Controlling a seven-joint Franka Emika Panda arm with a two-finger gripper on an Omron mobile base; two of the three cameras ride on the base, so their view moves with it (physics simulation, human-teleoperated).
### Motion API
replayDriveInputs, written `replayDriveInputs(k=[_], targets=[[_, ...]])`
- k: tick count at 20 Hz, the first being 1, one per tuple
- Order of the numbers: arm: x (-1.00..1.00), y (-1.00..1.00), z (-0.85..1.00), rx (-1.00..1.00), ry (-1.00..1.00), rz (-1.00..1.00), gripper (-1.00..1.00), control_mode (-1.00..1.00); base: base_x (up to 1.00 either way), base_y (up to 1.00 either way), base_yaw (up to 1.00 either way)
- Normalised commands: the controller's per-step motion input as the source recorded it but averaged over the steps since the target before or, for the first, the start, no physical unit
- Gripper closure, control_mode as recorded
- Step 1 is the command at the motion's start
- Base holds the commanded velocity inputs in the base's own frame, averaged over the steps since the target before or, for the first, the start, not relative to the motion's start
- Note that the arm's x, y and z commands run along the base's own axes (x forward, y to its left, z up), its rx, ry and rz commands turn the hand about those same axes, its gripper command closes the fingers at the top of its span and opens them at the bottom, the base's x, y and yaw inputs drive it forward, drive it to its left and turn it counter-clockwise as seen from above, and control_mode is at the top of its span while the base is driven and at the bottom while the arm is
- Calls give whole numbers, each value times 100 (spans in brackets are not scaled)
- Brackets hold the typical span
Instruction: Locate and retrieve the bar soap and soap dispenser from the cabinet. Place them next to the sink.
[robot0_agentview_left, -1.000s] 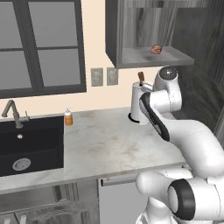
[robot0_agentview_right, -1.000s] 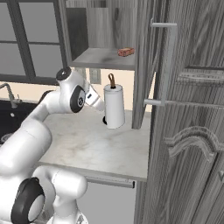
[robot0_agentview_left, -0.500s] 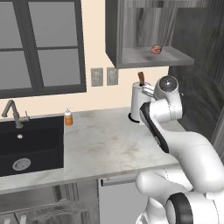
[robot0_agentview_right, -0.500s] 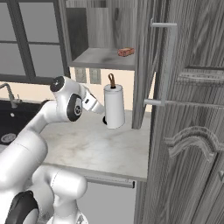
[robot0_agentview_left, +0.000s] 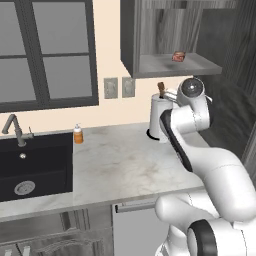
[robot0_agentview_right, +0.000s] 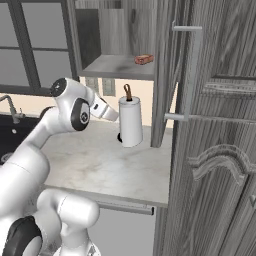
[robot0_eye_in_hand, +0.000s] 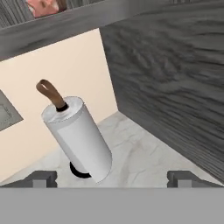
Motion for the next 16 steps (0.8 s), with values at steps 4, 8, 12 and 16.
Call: replayDriveInputs(k=[4, 8, 12, 16], targets=[[-1, 0, 63, -7, 0, 0, -100, -100, 0, 0, 0], [0, 0, 51, -9, 0, 0, -100, -100, 0, 0, 0], [1, 5, 49, -18, 1, 0, -100, -100, 0, 0, 0], [4, 4, 42, -19, 0, 0, -100, -100, 0, 0, 0]])
